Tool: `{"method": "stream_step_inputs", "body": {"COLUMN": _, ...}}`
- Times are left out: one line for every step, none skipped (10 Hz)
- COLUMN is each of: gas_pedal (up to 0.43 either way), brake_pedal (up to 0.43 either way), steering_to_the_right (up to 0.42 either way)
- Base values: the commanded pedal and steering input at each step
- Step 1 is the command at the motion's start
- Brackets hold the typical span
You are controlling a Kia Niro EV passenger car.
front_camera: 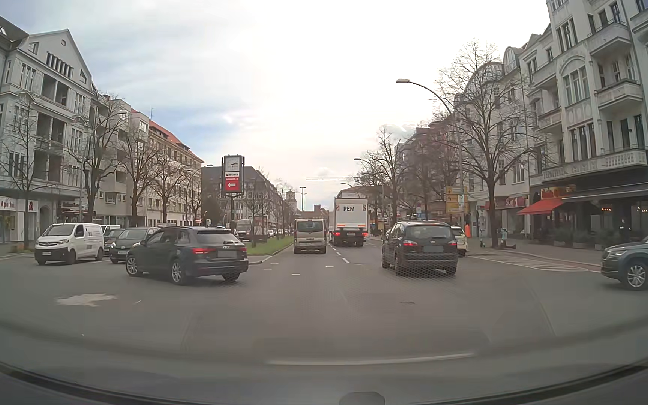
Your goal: Follow the waypoints while adhering to traffic rules and regulations
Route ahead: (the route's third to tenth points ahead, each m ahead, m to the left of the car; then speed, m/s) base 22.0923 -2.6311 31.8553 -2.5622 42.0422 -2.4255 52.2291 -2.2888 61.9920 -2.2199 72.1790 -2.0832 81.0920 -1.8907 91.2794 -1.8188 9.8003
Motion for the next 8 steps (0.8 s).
{"method": "stream_step_inputs", "body": {"gas_pedal": 0.067, "brake_pedal": 0.0, "steering_to_the_right": -0.004}}
{"method": "stream_step_inputs", "body": {"gas_pedal": 0.067, "brake_pedal": 0.0, "steering_to_the_right": -0.006}}
{"method": "stream_step_inputs", "body": {"gas_pedal": 0.067, "brake_pedal": 0.0, "steering_to_the_right": -0.01}}
{"method": "stream_step_inputs", "body": {"gas_pedal": 0.067, "brake_pedal": 0.0, "steering_to_the_right": -0.015}}
{"method": "stream_step_inputs", "body": {"gas_pedal": 0.067, "brake_pedal": 0.0, "steering_to_the_right": -0.016}}
{"method": "stream_step_inputs", "body": {"gas_pedal": 0.067, "brake_pedal": 0.0, "steering_to_the_right": -0.017}}
{"method": "stream_step_inputs", "body": {"gas_pedal": 0.067, "brake_pedal": 0.0, "steering_to_the_right": -0.018}}
{"method": "stream_step_inputs", "body": {"gas_pedal": 0.067, "brake_pedal": 0.0, "steering_to_the_right": -0.018}}
